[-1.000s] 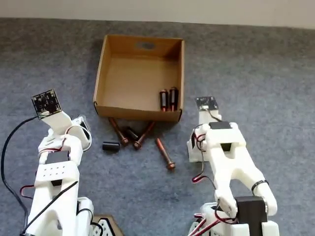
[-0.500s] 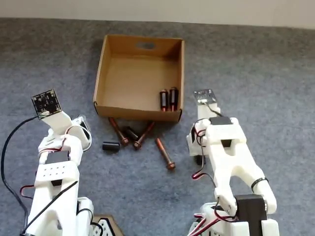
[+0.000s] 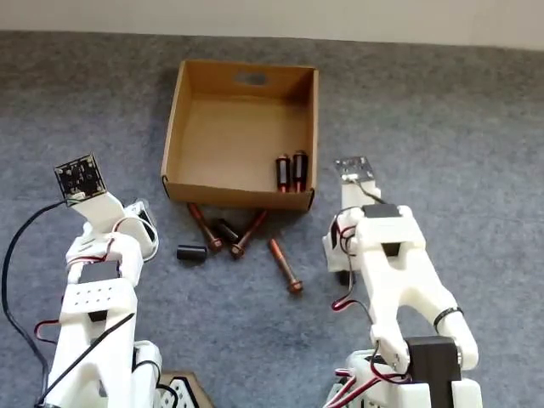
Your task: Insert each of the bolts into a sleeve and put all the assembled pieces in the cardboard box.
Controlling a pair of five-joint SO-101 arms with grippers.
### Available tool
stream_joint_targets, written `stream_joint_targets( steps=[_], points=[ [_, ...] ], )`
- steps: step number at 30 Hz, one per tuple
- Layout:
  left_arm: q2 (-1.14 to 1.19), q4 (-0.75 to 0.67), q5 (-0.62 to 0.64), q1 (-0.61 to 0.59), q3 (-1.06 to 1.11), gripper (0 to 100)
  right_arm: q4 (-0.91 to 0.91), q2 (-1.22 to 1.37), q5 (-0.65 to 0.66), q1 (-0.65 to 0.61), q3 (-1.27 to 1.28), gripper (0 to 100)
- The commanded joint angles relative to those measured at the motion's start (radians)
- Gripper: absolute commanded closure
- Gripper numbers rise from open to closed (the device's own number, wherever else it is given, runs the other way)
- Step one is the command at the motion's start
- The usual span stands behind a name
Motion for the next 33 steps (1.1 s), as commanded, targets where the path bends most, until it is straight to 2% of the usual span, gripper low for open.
stream_joint_targets(
  steps=[1,5,17,23,33],
  points=[
    [-0.019,-0.02,0.006,-0.008,-0.027,90,-0.077,-0.001,0.014,0.007,0.048,87.5],
    [-0.019,-0.02,0.006,-0.008,-0.027,90,-0.13,-0.002,0.014,0.007,0.093,87.5],
    [-0.019,-0.02,0.006,-0.008,-0.027,90,-0.124,-0.002,0.014,0.012,0.101,87.5],
    [-0.019,-0.02,0.006,-0.008,-0.027,90,-0.024,-0.004,0.014,0.012,0.09,87.5],
    [-0.019,-0.02,0.006,-0.008,-0.027,90,-0.025,-0.004,0.014,0.008,0.096,87.5]
  ],
)
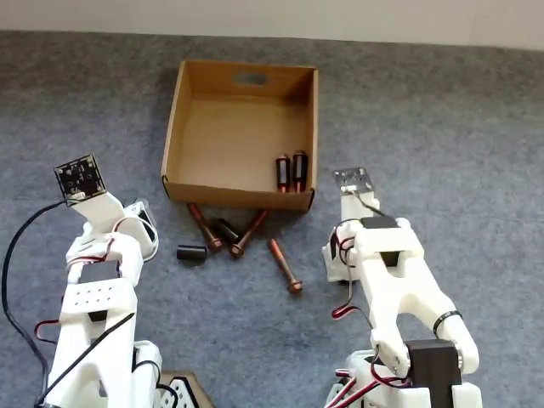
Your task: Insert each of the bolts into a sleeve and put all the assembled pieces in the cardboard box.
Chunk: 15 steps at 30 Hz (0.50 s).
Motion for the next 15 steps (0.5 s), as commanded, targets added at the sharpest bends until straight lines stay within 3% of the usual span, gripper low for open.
stream_joint_targets(
  steps=[1,4,9,15],
  points=[
    [-0.019,-0.02,0.006,-0.008,-0.027,90,0.025,-0.001,0.011,0.008,0.01,87.9],
    [-0.019,-0.02,0.006,-0.008,-0.027,90,0.025,-0.001,0.011,0.008,0.007,99.0],
    [-0.019,-0.02,0.006,-0.008,-0.027,90,0.042,-0.027,0.009,0.013,-0.035,99.4],
    [-0.019,-0.015,0.006,-0.008,-0.027,89,0.288,-0.223,0.003,-0.007,-0.222,99.3]
  ],
)
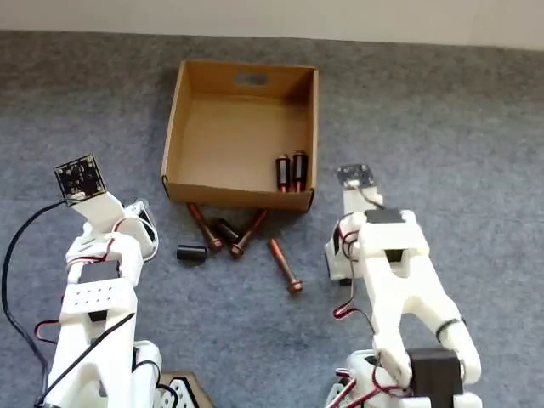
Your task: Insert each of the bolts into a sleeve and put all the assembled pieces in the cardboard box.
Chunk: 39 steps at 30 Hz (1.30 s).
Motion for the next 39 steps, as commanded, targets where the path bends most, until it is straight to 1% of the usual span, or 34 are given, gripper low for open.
stream_joint_targets(
  steps=[1,4,6,9,12,14,19,21,23,27,30,32,34,36,39],
  points=[
    [-0.019,-0.015,0.006,-0.008,-0.028,89,0.117,-0.17,0.003,-0.019,-0.127,99.3],
    [-0.018,-0.014,0.006,-0.007,-0.033,89,0.12,-0.314,0.003,-0.039,-0.108,99.3],
    [-0.016,-0.012,-0.018,0.001,-0.033,89,0.076,-0.404,-0.011,-0.048,-0.05,99.3],
    [-0.016,0.011,-0.068,0.058,-0.041,89,-0.041,-0.527,-0.103,-0.053,0.094,99.3],
    [-0.005,0.083,-0.095,0.096,-0.087,89,-0.176,-0.618,-0.172,-0.053,0.245,99.3],
    [0.031,0.123,-0.098,0.104,-0.128,89,-0.249,-0.668,-0.192,-0.053,0.331,99.3],
    [0.197,0.215,-0.103,0.114,-0.265,89,-0.309,-0.768,-0.193,-0.053,0.455,99.3],
    [0.248,0.269,-0.146,0.143,-0.311,89,-0.314,-0.802,-0.193,-0.05,0.479,99.3],
    [0.26,0.327,-0.203,0.188,-0.348,89,-0.314,-0.832,-0.193,-0.045,0.501,99.3],
    [0.231,0.436,-0.299,0.295,-0.378,89,-0.314,-0.891,-0.198,0.015,0.541,99.3],
    [0.189,0.483,-0.414,0.406,-0.369,89,-0.312,-0.931,-0.262,0.074,0.545,99.3],
    [0.163,0.508,-0.488,0.486,-0.351,89,-0.311,-0.951,-0.282,0.099,0.547,99.3],
    [0.15,0.5,-0.528,0.564,-0.32,89,-0.311,-0.957,-0.285,0.111,0.549,99.3],
    [0.147,0.476,-0.531,0.628,-0.292,89,-0.309,-0.957,-0.285,0.111,0.549,99.3],
    [0.148,0.423,-0.532,0.688,-0.269,89,-0.309,-0.96,-0.285,0.111,0.549,99.3]
  ],
)
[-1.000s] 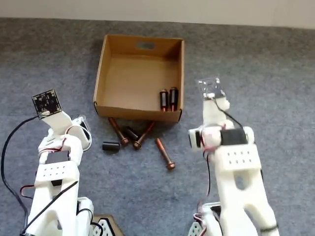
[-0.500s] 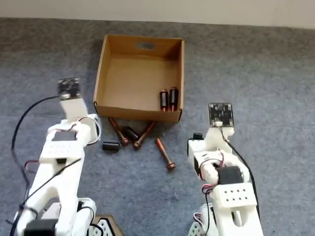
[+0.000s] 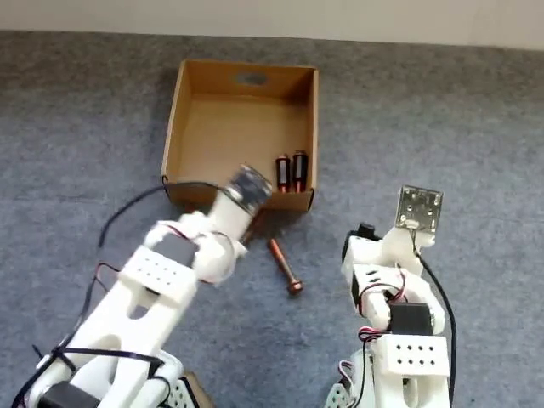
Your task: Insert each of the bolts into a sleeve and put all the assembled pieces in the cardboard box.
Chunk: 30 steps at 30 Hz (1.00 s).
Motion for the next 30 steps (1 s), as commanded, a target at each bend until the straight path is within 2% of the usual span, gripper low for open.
stream_joint_targets(
  steps=[1,5,7,12,17,23,30],
  points=[
    [-0.028,-0.057,-0.009,0.074,-0.001,89,-0.013,-0.021,-0.011,0.015,-0.004,99.3],
    [-0.021,-0.054,-0.009,0.113,-0.042,89,-0.013,-0.021,-0.012,0.015,-0.004,99.3],
    [0.024,0.002,-0.009,0.116,-0.108,89,-0.013,-0.022,-0.012,0.015,0.007,99.3],
    [0.254,0.258,-0.009,0.119,-0.394,89,-0.016,-0.022,-0.012,0.015,0.015,99.3],
    [0.42,0.434,-0.031,0.219,-0.588,89,-0.016,-0.022,-0.012,0.031,0.012,99.3],
    [0.538,0.439,-0.216,0.312,-0.615,89,-0.016,-0.022,-0.129,0.177,0.005,99.3],
    [0.627,0.333,-0.361,0.309,-0.615,89,-0.018,-0.022,-0.14,0.194,0.005,99.3]
  ],
)
